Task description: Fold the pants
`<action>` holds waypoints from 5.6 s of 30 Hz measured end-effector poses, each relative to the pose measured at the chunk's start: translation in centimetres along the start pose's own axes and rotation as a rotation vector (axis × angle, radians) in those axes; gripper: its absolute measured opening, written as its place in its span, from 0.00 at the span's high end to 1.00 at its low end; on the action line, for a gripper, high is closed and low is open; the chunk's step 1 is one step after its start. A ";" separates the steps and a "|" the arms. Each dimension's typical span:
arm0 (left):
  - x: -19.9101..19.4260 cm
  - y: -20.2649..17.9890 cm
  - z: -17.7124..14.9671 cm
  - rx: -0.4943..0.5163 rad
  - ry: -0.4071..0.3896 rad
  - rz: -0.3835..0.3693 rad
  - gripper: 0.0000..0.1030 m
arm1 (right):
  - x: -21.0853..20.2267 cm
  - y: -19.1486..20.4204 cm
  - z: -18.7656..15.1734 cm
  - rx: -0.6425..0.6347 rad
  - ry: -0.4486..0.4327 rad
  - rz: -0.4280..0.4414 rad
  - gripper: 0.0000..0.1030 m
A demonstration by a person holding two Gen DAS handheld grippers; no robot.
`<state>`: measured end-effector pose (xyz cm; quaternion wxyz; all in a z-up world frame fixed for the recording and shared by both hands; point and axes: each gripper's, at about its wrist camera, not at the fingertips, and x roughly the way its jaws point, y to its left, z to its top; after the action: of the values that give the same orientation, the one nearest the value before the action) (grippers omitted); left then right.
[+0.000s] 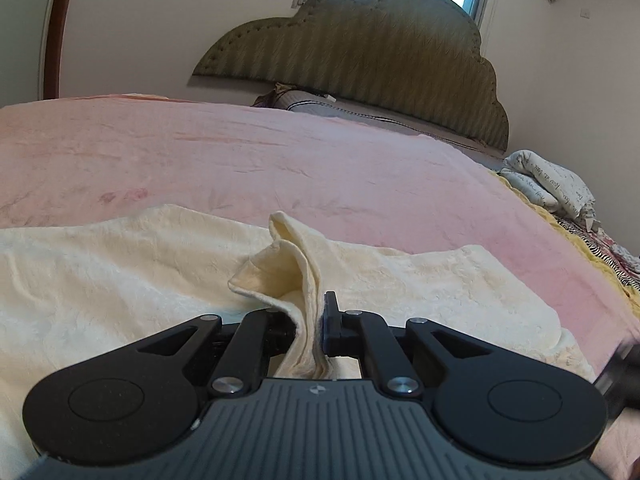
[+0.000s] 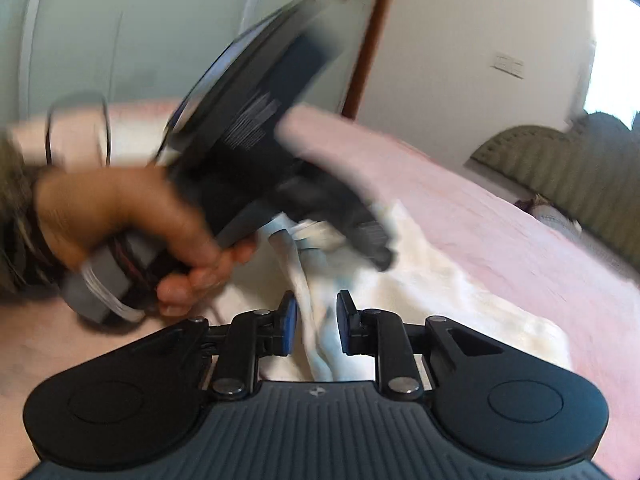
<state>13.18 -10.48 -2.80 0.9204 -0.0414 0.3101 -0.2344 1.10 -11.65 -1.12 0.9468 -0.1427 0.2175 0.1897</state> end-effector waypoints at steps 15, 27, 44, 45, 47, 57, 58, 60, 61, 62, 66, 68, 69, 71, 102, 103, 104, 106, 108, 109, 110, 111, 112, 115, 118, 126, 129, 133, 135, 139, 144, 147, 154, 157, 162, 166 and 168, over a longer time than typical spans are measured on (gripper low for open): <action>-1.9 -0.2 1.8 0.019 -0.039 0.177 0.57 | -3.3 -9.0 -3.3 0.356 0.085 -0.234 0.80; 0.8 -0.7 2.1 0.150 0.000 0.233 0.29 | 1.7 -5.7 -2.6 0.207 0.161 -0.278 0.80; -6.2 6.3 2.3 -0.257 0.033 0.081 0.25 | 2.2 5.3 -1.8 -0.235 0.128 -0.104 0.68; -6.4 6.1 2.4 -0.260 0.030 0.071 0.24 | 2.2 5.5 -1.9 -0.254 0.123 -0.120 0.67; -6.8 5.8 2.6 -0.267 0.025 0.052 0.24 | 2.0 5.9 -2.0 -0.286 0.118 -0.130 0.65; -5.8 4.9 1.7 -0.405 0.156 -0.252 0.16 | 3.5 6.3 -2.5 -0.338 0.077 -0.186 0.91; -5.5 5.0 1.5 -0.427 0.168 -0.269 0.16 | 2.9 5.5 -2.2 -0.278 0.051 -0.171 0.91; -4.4 5.3 1.0 -0.503 0.203 -0.327 0.15 | 1.2 3.7 -1.6 -0.150 -0.009 -0.149 0.91; -3.6 5.5 0.8 -0.551 0.225 -0.365 0.15 | 0.4 2.8 -1.3 -0.096 -0.034 -0.139 0.91; -2.9 5.6 0.5 -0.600 0.245 -0.403 0.15 | -0.2 2.1 -1.1 -0.056 -0.054 -0.126 0.91; -0.2 6.2 -0.7 -0.788 0.275 -0.456 0.15 | -2.0 0.7 -0.9 0.006 -0.100 -0.096 0.91; 0.7 6.4 -1.1 -0.850 0.255 -0.436 0.21 | -2.2 0.9 -0.9 0.010 -0.104 -0.079 0.91; 1.0 6.6 -1.2 -0.858 0.246 -0.433 0.27 | -2.2 1.2 -1.0 0.004 -0.100 -0.073 0.91; 1.5 6.3 -1.2 -0.842 0.257 -0.444 0.64 | -1.8 1.5 -1.2 -0.007 -0.085 -0.062 0.91; -0.6 4.3 -1.7 -0.393 0.186 -0.159 0.95 | -2.3 -6.9 -2.6 0.307 -0.042 -0.102 0.62; -0.6 4.3 -1.7 -0.395 0.187 -0.160 0.93 | -1.8 -8.2 -3.3 0.346 0.009 -0.161 0.53; -0.6 4.4 -1.8 -0.397 0.187 -0.162 0.92 | -1.2 -9.2 -4.1 0.377 0.080 -0.199 0.54; -0.5 4.4 -1.8 -0.394 0.187 -0.162 0.91 | -0.7 -10.2 -6.1 0.389 0.185 -0.230 0.54; -0.4 4.3 -1.8 -0.392 0.184 -0.158 0.91 | -1.9 -9.9 -7.4 0.379 0.194 -0.214 0.54; -0.4 4.2 -1.8 -0.386 0.182 -0.154 0.91 | -2.5 -10.0 -7.6 0.388 0.196 -0.205 0.54; -0.5 4.1 -1.8 -0.374 0.179 -0.149 0.91 | -3.0 -10.3 -7.6 0.404 0.197 -0.196 0.54; -0.5 3.9 -1.8 -0.361 0.175 -0.143 0.91 | -3.4 -10.5 -7.3 0.422 0.188 -0.188 0.54; -0.6 3.7 -1.8 -0.353 0.172 -0.138 0.90 | -3.7 -10.8 -7.0 0.431 0.169 -0.189 0.54; -0.7 3.4 -1.8 -0.337 0.168 -0.123 0.85 | -3.8 -10.3 -5.1 0.407 0.106 -0.206 0.54; -0.7 3.3 -1.6 -0.324 0.171 -0.116 0.84 | -1.4 -11.2 -3.1 0.353 0.082 -0.187 0.54; -0.6 2.9 -1.9 -0.291 0.157 -0.106 0.85 | 2.5 -13.4 -3.9 0.390 0.199 -0.154 0.53; -0.7 2.6 -2.0 -0.265 0.145 -0.097 0.85 | 1.9 -14.0 -2.8 0.402 0.144 -0.171 0.52; -0.7 2.4 -2.0 -0.253 0.145 -0.095 0.84 | 4.2 -15.1 -2.4 0.407 0.150 -0.169 0.41; -0.7 2.5 -2.1 -0.248 0.143 -0.097 0.84 | 6.2 -15.8 -3.3 0.438 0.193 -0.167 0.39; -0.7 2.2 -2.2 -0.227 0.135 -0.093 0.84 | 5.8 -15.9 -3.8 0.475 0.164 -0.174 0.29; -0.7 1.6 -2.5 -0.181 0.111 -0.078 0.84 | 3.8 -14.1 -3.0 0.562 0.173 -0.302 0.00; -0.7 1.5 -2.6 -0.166 0.104 -0.073 0.84 | 3.4 -13.5 -2.6 0.620 0.186 -0.353 0.00; -1.0 1.5 -2.7 -0.150 0.098 -0.074 0.82 | 6.5 -12.1 -3.9 0.493 0.231 -0.410 0.00; -1.4 1.2 -2.5 -0.132 0.104 -0.073 0.81 | 5.7 -12.7 -3.7 0.526 0.236 -0.421 0.00; -2.1 1.1 -2.5 -0.108 0.113 -0.063 0.80 | 2.9 -11.1 -3.2 0.476 0.174 -0.309 0.00; -2.6 0.9 -2.6 -0.097 0.124 -0.061 0.80 | 3.5 -8.4 -4.5 0.368 0.259 -0.264 0.00; -2.8 1.0 -2.6 -0.084 0.130 -0.062 0.80 | 2.8 -8.0 -5.3 0.389 0.215 -0.271 0.00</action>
<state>10.05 -8.12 -3.55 0.8881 -0.0744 0.3773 -0.2517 4.93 -19.80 -5.48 0.9446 -0.0052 0.3282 -0.0003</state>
